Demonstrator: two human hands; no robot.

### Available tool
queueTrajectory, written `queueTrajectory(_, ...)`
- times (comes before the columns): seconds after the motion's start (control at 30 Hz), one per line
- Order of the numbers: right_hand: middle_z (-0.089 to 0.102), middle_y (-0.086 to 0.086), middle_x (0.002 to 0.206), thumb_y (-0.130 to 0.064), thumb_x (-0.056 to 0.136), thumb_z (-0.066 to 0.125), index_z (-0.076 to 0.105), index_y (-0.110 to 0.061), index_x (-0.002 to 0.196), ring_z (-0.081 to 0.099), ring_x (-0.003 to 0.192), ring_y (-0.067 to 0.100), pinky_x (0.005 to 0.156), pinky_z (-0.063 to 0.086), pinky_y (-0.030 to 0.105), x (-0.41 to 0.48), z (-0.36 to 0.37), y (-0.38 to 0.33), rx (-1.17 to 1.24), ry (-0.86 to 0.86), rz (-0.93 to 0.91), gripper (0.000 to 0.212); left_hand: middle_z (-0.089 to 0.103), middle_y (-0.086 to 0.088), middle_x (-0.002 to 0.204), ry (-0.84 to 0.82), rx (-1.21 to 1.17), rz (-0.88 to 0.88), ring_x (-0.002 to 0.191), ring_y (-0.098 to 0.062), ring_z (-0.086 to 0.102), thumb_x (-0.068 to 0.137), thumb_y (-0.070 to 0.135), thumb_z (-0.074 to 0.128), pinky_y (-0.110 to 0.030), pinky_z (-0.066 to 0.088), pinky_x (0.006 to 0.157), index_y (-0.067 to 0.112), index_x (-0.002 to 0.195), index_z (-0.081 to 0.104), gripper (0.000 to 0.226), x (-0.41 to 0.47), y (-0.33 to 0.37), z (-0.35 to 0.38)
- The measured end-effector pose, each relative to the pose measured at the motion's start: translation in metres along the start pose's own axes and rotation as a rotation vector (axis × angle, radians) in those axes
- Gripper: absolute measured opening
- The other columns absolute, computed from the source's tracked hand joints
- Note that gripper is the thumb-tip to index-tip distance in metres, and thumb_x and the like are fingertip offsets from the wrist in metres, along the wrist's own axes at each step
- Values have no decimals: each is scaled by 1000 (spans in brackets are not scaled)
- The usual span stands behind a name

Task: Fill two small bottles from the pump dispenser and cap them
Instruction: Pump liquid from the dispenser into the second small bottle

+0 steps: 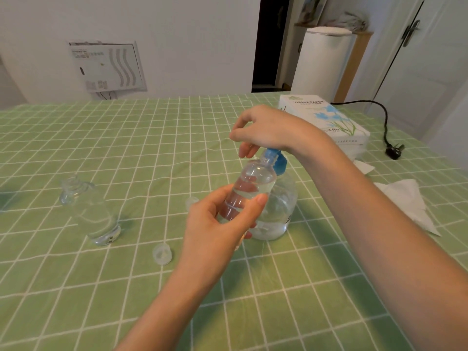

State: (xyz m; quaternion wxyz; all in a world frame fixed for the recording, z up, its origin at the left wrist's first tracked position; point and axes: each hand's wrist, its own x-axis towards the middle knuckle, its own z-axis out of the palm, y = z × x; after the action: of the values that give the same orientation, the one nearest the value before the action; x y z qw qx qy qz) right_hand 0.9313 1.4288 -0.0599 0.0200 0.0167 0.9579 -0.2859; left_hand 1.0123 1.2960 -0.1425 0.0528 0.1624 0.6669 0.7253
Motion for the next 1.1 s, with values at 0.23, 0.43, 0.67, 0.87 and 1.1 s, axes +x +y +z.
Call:
queueTrajectory(0.23, 71, 1, 82, -24, 93, 52, 61, -9, 111, 67, 101, 27, 92, 51, 38, 0, 3, 3, 0, -29, 9, 25, 64, 7, 58, 13, 1, -6, 52, -1, 58, 60, 46, 66, -9, 43, 46, 28, 83, 72, 29, -1, 1, 0)
queueTrajectory(0.43, 70, -1, 80, -21, 96, 45, 59, -13, 114, 63, 78, 14, 64, 45, 21, 2, -5, -1, -55, 4, -9, 24, 65, 6, 61, -3, -8, -12, 53, -1, 59, 63, 43, 67, -9, 43, 47, 25, 87, 72, 30, -1, 3, 0)
queueTrajectory(0.67, 70, -3, 75, -14, 94, 45, 60, -12, 111, 68, 97, 25, 92, 51, 39, 2, -1, 0, -10, -4, -17, 23, 66, 7, 61, -6, -11, -13, 53, 0, 59, 63, 45, 67, -9, 44, 47, 26, 87, 72, 32, -1, 3, 0)
queueTrajectory(0.87, 70, -1, 78, -14, 94, 46, 60, -12, 110, 64, 104, 31, 95, 49, 45, 2, 5, 3, 3, -30, -12, 21, 66, 6, 60, 7, 6, -13, 52, 0, 58, 59, 49, 66, -9, 43, 47, 30, 80, 72, 29, -1, 2, -1)
queueTrajectory(1.1, 72, -1, 79, -18, 94, 48, 60, -14, 112, 68, 85, 18, 82, 52, 31, 1, -3, -1, -7, 32, -45, 22, 66, 6, 60, 1, -10, -6, 53, 0, 59, 62, 46, 67, -9, 44, 47, 28, 85, 72, 30, -1, 2, 0)
